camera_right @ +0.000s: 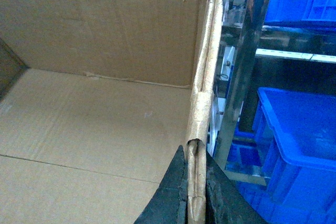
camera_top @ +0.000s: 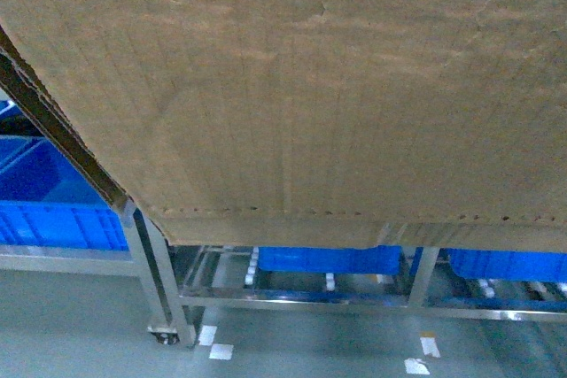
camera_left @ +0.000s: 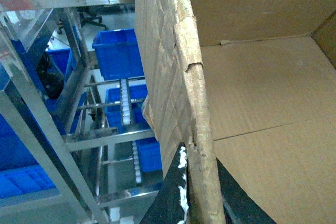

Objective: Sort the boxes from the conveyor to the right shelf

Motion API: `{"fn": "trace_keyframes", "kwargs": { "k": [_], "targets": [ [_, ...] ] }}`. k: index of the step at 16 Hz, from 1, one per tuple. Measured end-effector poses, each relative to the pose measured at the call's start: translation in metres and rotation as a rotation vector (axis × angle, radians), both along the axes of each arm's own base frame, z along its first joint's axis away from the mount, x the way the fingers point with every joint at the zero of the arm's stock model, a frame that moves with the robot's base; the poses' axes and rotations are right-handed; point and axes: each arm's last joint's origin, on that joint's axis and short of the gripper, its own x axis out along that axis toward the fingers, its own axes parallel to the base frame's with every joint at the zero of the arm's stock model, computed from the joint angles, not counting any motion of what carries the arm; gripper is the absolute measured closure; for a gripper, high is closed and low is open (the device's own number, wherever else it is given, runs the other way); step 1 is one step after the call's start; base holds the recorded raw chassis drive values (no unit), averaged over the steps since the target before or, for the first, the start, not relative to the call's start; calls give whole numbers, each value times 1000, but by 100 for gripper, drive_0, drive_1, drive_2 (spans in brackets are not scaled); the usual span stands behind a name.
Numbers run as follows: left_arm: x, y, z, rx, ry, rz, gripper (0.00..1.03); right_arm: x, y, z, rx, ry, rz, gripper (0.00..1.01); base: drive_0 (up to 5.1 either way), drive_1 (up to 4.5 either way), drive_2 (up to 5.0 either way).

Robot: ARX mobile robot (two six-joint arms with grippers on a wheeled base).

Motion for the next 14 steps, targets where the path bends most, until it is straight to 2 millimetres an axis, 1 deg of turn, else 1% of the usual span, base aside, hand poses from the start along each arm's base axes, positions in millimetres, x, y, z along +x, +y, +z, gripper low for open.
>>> {"fn": "trace_keyframes", "kwargs": {
  "k": [14],
  "targets": [
    [1, 0, -1, 1, 4, 1, 100, 1, 0, -1, 0, 5, 0, 98, -175, -175, -175]
  ]
}}
